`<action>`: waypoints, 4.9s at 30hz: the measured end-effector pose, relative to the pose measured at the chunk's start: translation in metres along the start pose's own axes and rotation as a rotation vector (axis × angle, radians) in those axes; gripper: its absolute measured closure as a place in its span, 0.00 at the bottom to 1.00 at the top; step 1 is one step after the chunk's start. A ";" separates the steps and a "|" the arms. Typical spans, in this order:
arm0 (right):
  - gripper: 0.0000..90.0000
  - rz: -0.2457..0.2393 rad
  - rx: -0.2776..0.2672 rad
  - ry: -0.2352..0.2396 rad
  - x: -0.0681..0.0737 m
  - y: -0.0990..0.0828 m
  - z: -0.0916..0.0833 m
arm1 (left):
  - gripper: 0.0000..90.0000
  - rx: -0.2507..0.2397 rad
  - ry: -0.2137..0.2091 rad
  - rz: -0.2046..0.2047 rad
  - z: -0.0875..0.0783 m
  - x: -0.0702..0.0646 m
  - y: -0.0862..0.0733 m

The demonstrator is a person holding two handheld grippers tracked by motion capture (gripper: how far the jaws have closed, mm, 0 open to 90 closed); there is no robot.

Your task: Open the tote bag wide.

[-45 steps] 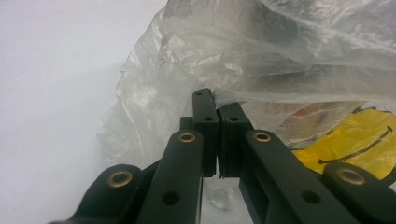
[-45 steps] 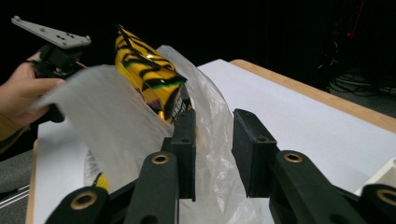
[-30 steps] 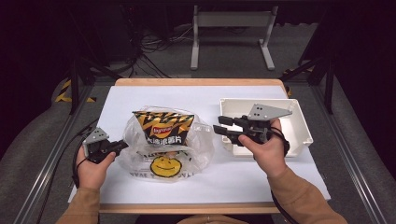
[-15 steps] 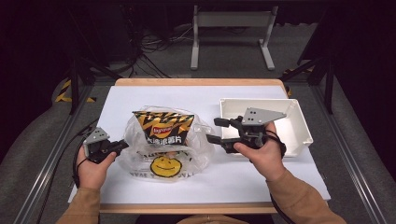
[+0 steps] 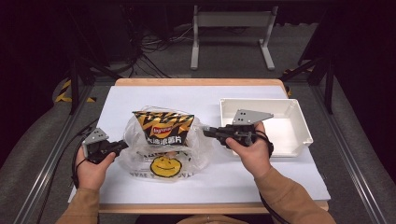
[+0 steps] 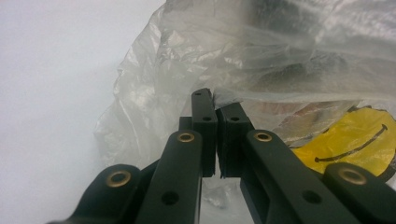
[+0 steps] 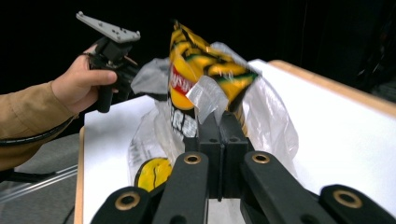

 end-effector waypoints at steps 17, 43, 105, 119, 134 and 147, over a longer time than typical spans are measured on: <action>1.00 0.080 0.129 -0.005 0.000 -0.083 0.016 | 0.96 0.006 0.005 -0.025 0.001 0.004 -0.006; 1.00 0.068 0.219 -0.006 0.003 -0.115 0.025 | 0.06 -0.296 0.056 0.061 -0.047 0.005 0.055; 0.97 0.083 0.315 -0.032 -0.003 -0.141 0.034 | 0.97 0.169 -0.141 0.014 0.031 -0.010 -0.046; 0.83 0.118 0.320 -0.036 -0.001 -0.132 0.028 | 0.94 0.190 -0.121 0.002 0.034 -0.010 -0.047; 0.63 0.103 0.091 -0.025 0.001 -0.050 -0.004 | 0.94 0.189 -0.122 -0.001 0.034 -0.010 -0.047; 0.63 0.093 0.014 -0.063 -0.017 -0.012 -0.014 | 0.94 0.188 -0.126 -0.009 0.034 -0.010 -0.047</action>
Point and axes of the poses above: each handheld gripper's, and its own axes: z roughly forward along the jaws, y roughly out of its top, x roughly to its left, the point moved 9 cm from there along z, roughly forward along the jaws, and after that the axes turned 12 degrees about -x, right-handed, at the moved point
